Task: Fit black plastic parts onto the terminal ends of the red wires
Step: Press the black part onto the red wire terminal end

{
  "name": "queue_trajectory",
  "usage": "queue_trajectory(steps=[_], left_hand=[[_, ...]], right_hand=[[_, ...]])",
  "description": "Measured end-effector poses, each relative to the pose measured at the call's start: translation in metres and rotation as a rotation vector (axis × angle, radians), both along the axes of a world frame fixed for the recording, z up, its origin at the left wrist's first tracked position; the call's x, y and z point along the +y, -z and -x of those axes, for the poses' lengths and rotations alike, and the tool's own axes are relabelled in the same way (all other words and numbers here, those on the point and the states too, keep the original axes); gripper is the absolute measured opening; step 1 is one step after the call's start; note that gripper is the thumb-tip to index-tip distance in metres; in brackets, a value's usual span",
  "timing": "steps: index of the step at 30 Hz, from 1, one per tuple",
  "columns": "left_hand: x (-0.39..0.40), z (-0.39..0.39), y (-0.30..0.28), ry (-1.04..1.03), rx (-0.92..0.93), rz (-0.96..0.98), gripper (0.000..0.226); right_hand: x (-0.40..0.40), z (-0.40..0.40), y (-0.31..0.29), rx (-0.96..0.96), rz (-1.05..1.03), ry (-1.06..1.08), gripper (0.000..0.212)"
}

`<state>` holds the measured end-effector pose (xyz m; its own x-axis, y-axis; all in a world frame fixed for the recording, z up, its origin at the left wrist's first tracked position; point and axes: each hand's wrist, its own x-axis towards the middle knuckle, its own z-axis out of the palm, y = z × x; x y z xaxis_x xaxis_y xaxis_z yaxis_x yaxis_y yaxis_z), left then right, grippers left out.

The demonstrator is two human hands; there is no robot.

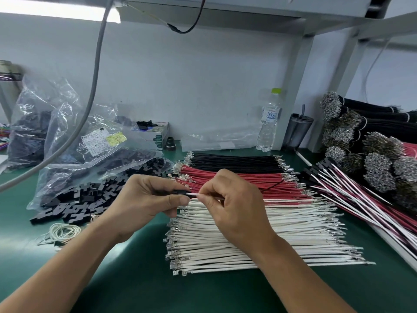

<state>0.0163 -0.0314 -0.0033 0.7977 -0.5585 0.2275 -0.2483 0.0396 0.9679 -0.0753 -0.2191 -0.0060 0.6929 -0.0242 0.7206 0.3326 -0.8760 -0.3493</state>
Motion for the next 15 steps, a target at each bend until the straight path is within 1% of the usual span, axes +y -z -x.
queue_trajectory(steps=[2,4,6,11,15], left_hand=[[0.001,0.0,0.0,0.015,-0.012,-0.018,0.029],[0.0,-0.001,0.0,-0.001,-0.018,-0.013,0.031],[-0.001,-0.002,0.0,-0.009,-0.013,-0.009,0.032],[-0.001,-0.003,0.001,0.001,-0.064,0.015,0.024],[-0.003,-0.007,0.004,0.02,-0.098,0.063,0.022]], right_hand=[[-0.001,0.0,0.001,0.044,-0.06,-0.049,0.007],[-0.005,0.0,0.0,0.065,-0.108,-0.043,0.007],[-0.007,-0.001,-0.001,0.052,-0.106,-0.005,0.008],[0.003,-0.003,0.0,0.024,-0.09,-0.062,0.01],[0.002,-0.004,-0.003,0.005,-0.079,-0.057,0.009]])
